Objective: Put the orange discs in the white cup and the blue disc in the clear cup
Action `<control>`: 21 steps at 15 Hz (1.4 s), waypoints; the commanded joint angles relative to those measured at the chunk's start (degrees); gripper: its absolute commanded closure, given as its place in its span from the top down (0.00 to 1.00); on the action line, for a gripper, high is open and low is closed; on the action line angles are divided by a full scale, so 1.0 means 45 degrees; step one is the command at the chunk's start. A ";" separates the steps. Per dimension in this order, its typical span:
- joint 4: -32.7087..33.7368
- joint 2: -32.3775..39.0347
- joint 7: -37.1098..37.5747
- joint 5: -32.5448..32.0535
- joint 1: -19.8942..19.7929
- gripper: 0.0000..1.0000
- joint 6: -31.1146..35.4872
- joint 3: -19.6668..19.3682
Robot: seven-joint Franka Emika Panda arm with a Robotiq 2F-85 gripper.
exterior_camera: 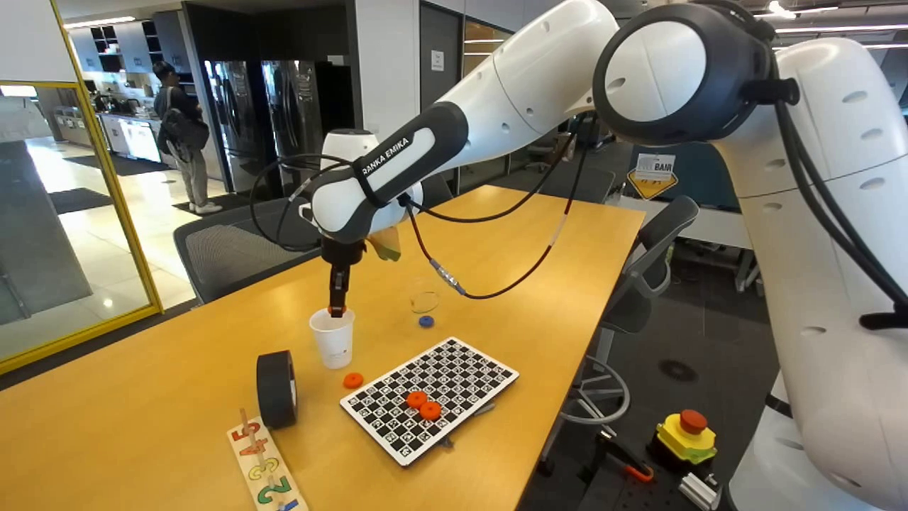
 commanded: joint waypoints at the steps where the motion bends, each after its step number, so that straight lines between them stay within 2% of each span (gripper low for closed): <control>1: 0.0883 0.0473 -0.0137 0.0287 -0.0084 0.50 -0.0419 0.0126; 2: 0.0920 0.0489 0.0066 0.0217 -0.0021 0.67 -0.0530 0.0047; 6: 0.0831 0.0328 0.0683 0.0131 0.0110 0.97 -0.0884 -0.0079; 7: 0.0761 0.0233 0.1080 0.0065 0.0214 1.00 -0.0993 -0.0160; 10: 0.0299 -0.0208 0.2917 -0.0107 0.0600 1.00 -0.1171 -0.0399; 14: -0.0333 -0.0732 0.5954 0.0199 0.1033 1.00 -0.2129 -0.0406; 21: -0.2205 -0.1519 1.0996 0.0325 0.1905 1.00 -0.1564 -0.0640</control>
